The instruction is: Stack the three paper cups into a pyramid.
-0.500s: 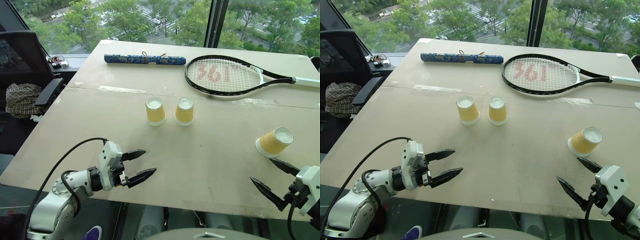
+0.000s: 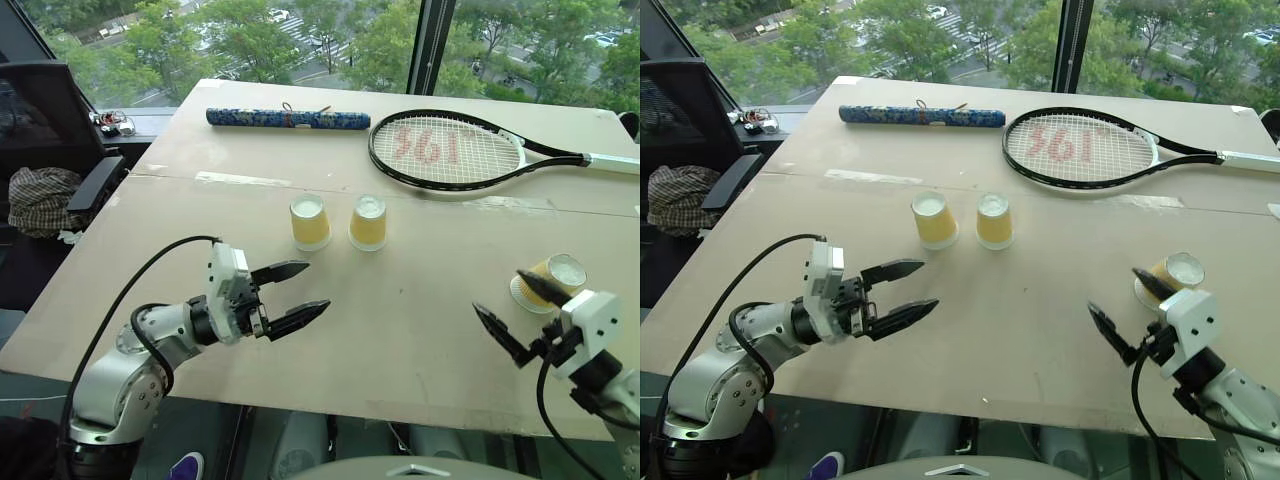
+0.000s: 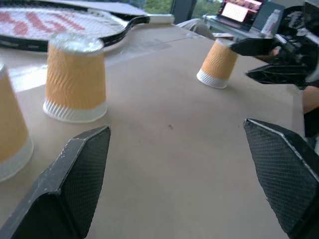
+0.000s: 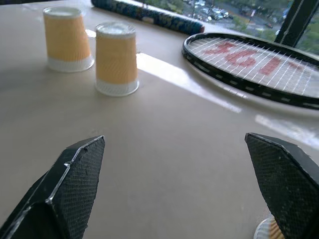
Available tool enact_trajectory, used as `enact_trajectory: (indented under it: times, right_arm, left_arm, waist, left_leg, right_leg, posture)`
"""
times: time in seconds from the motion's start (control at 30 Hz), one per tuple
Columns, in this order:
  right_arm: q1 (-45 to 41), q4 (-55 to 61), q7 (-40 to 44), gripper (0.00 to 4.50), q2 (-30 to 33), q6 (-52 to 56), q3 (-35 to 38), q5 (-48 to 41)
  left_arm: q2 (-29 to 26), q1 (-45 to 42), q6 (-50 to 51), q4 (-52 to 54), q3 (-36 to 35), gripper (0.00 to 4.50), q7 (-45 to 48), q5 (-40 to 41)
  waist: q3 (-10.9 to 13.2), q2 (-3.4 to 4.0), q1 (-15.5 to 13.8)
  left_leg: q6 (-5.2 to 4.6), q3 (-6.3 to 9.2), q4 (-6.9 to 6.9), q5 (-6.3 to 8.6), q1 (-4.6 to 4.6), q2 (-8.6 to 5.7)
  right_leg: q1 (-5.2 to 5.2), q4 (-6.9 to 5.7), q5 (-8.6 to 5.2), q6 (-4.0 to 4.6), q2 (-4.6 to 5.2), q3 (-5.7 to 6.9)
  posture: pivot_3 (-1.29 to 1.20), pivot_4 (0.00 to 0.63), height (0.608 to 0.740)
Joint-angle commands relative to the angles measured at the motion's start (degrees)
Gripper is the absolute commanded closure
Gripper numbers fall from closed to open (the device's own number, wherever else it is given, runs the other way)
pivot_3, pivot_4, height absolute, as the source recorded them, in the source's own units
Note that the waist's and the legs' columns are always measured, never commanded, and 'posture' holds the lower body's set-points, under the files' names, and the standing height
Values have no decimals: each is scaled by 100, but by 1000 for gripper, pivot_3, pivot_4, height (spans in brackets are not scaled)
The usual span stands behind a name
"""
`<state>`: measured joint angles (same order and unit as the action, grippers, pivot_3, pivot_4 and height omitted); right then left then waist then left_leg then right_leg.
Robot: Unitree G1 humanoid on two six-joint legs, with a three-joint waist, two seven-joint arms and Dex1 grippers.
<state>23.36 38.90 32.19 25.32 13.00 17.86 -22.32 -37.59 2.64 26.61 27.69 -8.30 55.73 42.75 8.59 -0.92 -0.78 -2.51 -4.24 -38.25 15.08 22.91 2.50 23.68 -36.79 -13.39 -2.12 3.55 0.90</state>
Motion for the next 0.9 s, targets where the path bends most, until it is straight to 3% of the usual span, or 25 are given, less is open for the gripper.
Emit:
enact_trajectory:
  times: [0.03,0.3,0.7,0.8,0.9]
  right_arm:
    - [-426,166,-855,32,-58,259,424,297]
    - [-950,36,-2169,32,-356,1422,498,867]
    - [-1025,-329,-2519,32,-987,1925,664,571]
    - [-1097,-483,-2491,871,-991,1880,607,565]
    - [-1220,-710,-2372,2228,-887,1759,595,567]
  left_arm:
    - [-129,-256,-70,336,165,126,349,136]
    - [3,-767,-198,110,576,126,531,-64]
    - [12,-834,-242,91,652,126,633,-89]
    - [9,-790,-270,105,646,0,651,-108]
    - [10,-713,-283,187,638,0,596,-113]
  waist:
    - [0,0,-7]
    - [0,0,2]
    - [0,2,10]
    - [1,3,14]
    - [0,3,16]
  left_leg:
    - [0,2,-1,0,0,-3]
    - [0,5,0,0,0,-17]
    - [-1,3,-1,-1,-3,-12]
    - [-1,3,-1,-1,-4,-12]
    - [-1,3,-1,-1,-5,-12]
  right_leg:
    - [-1,-1,0,0,-1,1]
    - [-2,-2,0,-2,-10,-7]
    - [-3,-4,-1,-2,-21,-15]
    - [-3,-4,0,-2,-21,-16]
    - [-3,-4,0,-2,-22,-16]
  posture:
    - [0,150,740]
    - [0,150,740]
    - [0,150,740]
    - [0,150,740]
    - [0,150,740]
